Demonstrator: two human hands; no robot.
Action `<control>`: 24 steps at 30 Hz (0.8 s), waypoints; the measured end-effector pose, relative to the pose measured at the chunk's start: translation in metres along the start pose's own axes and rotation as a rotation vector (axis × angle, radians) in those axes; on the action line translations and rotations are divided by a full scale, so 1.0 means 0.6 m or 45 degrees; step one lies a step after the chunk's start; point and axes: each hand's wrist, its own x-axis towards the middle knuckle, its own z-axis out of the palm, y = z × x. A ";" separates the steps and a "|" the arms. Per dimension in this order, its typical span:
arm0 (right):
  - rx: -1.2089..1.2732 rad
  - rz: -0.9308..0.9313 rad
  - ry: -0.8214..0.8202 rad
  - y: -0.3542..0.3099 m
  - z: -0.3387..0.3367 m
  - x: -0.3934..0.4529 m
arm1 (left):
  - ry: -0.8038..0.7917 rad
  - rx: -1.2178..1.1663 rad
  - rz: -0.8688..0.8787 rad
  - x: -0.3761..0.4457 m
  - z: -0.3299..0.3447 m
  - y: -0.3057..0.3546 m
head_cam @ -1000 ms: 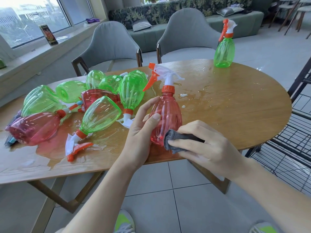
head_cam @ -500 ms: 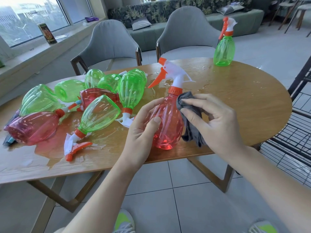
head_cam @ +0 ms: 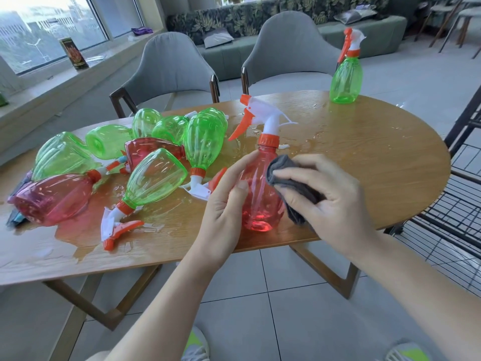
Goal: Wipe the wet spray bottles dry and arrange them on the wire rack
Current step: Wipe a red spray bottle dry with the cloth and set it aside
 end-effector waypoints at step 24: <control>-0.187 -0.418 -0.380 0.002 0.004 -0.030 | 0.006 -0.089 -0.193 0.012 -0.007 -0.007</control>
